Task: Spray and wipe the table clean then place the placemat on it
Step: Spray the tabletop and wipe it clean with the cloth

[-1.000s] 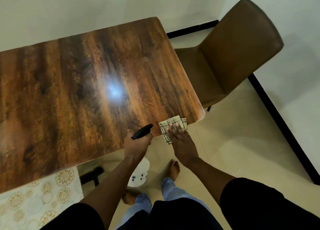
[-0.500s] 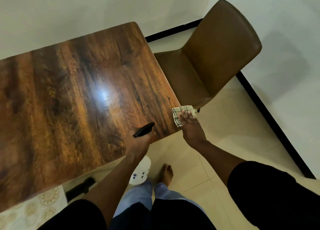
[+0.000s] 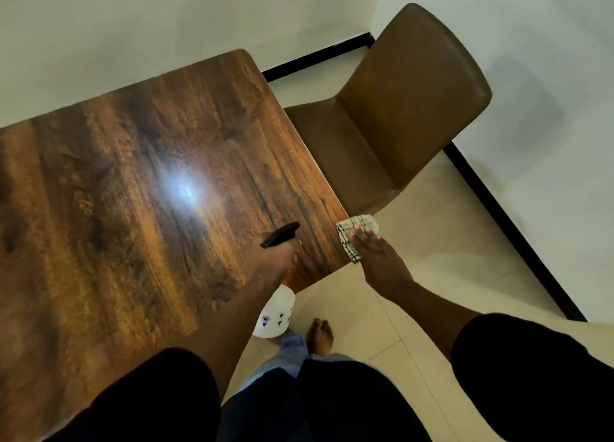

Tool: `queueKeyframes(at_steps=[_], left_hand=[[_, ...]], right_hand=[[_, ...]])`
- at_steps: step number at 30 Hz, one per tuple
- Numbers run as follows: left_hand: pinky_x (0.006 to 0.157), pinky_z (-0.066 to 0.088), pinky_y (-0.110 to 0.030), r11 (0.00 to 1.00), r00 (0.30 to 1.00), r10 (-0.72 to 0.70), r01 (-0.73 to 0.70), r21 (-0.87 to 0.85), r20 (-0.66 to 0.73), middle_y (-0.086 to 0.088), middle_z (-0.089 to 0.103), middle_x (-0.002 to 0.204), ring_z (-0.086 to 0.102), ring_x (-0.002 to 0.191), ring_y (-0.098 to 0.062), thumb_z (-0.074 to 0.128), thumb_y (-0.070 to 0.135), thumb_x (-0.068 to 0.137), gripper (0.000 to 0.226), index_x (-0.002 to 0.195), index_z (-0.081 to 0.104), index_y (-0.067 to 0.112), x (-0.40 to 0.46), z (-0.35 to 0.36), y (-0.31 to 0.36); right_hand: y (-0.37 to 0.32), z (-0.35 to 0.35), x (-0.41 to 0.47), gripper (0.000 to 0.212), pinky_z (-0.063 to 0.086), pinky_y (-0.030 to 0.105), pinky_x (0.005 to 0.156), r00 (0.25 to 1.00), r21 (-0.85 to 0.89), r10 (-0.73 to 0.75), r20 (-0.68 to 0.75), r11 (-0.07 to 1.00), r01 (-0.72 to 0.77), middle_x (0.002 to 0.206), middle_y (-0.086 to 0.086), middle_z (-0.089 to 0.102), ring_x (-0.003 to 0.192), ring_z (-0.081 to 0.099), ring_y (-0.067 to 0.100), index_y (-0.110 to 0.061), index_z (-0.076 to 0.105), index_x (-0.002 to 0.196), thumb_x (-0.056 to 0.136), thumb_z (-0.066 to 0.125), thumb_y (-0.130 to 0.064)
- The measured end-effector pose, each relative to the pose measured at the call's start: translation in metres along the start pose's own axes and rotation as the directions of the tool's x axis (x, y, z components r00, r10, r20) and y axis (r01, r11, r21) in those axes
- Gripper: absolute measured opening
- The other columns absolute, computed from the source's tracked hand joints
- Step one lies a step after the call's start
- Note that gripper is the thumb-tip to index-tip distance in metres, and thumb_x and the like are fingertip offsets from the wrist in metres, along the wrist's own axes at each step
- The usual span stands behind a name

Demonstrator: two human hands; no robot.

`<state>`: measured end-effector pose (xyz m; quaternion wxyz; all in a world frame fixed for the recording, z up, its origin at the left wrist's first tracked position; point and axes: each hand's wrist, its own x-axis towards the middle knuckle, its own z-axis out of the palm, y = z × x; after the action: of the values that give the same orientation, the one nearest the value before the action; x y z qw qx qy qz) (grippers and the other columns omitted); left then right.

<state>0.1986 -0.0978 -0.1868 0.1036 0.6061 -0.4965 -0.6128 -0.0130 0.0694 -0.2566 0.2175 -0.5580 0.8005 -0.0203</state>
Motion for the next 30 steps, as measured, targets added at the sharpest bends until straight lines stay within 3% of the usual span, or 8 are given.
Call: queueKeyframes(at_steps=[2,5,11,15,19,23,26,30], left_hand=[[0.050,0.049,-0.019,1.000,0.999,0.007,-0.007,0.004,0.034,-0.014,0.077,0.095,0.070,0.075,-0.018,0.081,0.035,0.082,0.049,0.120,0.071,0.006,0.007,0.000,0.005],[0.064,0.053,-0.025,1.000,0.997,-0.004,0.005,-0.014,0.078,-0.015,0.077,0.097,0.072,0.082,-0.021,0.082,0.029,0.085,0.044,0.122,0.068,0.009,0.016,0.001,0.012],[0.054,0.050,-0.022,1.000,0.995,-0.007,0.008,-0.010,0.099,-0.012,0.075,0.086,0.069,0.072,-0.020,0.083,0.026,0.084,0.041,0.117,0.071,0.004,0.028,-0.002,0.018],[0.055,0.052,-0.025,1.000,0.998,0.005,-0.006,0.012,0.058,-0.016,0.076,0.093,0.068,0.071,-0.022,0.082,0.050,0.062,0.074,0.120,0.071,0.005,0.031,-0.006,0.019],[0.044,0.046,-0.020,1.000,0.999,-0.030,0.030,0.009,0.011,-0.015,0.074,0.088,0.061,0.058,-0.015,0.080,0.022,0.089,0.038,0.121,0.070,0.003,0.043,-0.009,0.022],[0.046,0.047,-0.024,1.000,1.000,-0.006,0.005,-0.015,-0.022,-0.012,0.073,0.078,0.061,0.054,-0.013,0.077,0.027,0.083,0.036,0.109,0.073,0.003,0.052,-0.009,0.034],[0.052,0.047,-0.030,0.998,0.999,-0.010,0.008,-0.063,-0.031,-0.014,0.072,0.072,0.061,0.055,-0.020,0.075,0.017,0.088,0.015,0.095,0.076,0.004,0.061,-0.004,0.045],[0.051,0.046,-0.027,0.992,0.993,-0.062,0.051,-0.111,-0.104,-0.014,0.069,0.069,0.059,0.051,-0.020,0.074,0.010,0.089,0.010,0.090,0.076,0.000,0.072,0.005,0.063]], right_hand=[[-0.001,0.006,-0.014,0.069,0.029,0.049,0.124,1.000,-0.026,0.011,-0.013,1.000,-0.011,0.167,0.009,0.027,0.156,0.021,0.031,-0.012,0.032,0.160,0.096,0.058,-0.004],[-0.002,0.005,-0.006,0.073,0.040,0.053,0.117,1.000,-0.032,0.013,-0.008,0.999,-0.013,0.164,0.012,0.035,0.152,0.031,0.035,-0.010,0.040,0.156,0.088,0.065,-0.001],[-0.012,-0.015,0.041,0.076,0.017,0.045,0.128,0.998,-0.082,-0.001,0.069,0.997,0.007,0.172,0.005,0.007,0.159,0.005,0.028,-0.018,0.014,0.164,0.101,0.056,-0.014],[-0.019,-0.031,0.088,0.076,0.016,0.044,0.127,0.993,-0.127,-0.004,0.116,0.992,0.019,0.173,0.001,-0.002,0.160,-0.002,0.025,-0.022,0.007,0.165,0.104,0.051,-0.020],[-0.025,-0.044,0.133,0.069,0.016,0.048,0.127,0.988,-0.145,-0.006,0.151,0.989,0.029,0.173,0.000,-0.004,0.159,-0.002,0.024,-0.024,0.004,0.165,0.108,0.044,-0.027],[-0.029,-0.059,0.169,0.068,0.015,0.047,0.127,0.983,-0.125,-0.041,0.177,0.990,0.064,0.173,-0.001,-0.004,0.159,-0.002,0.023,-0.024,0.005,0.165,0.109,0.041,-0.030],[-0.029,-0.071,0.189,0.069,0.015,0.049,0.127,0.976,-0.149,-0.078,0.205,0.983,0.109,0.172,0.000,-0.006,0.159,-0.001,0.023,-0.023,0.003,0.165,0.109,0.040,-0.034],[-0.027,-0.081,0.216,0.071,0.012,0.051,0.126,0.962,-0.173,-0.123,0.245,0.970,0.169,0.172,0.001,-0.009,0.159,-0.003,0.024,-0.021,0.000,0.165,0.109,0.041,-0.036]])
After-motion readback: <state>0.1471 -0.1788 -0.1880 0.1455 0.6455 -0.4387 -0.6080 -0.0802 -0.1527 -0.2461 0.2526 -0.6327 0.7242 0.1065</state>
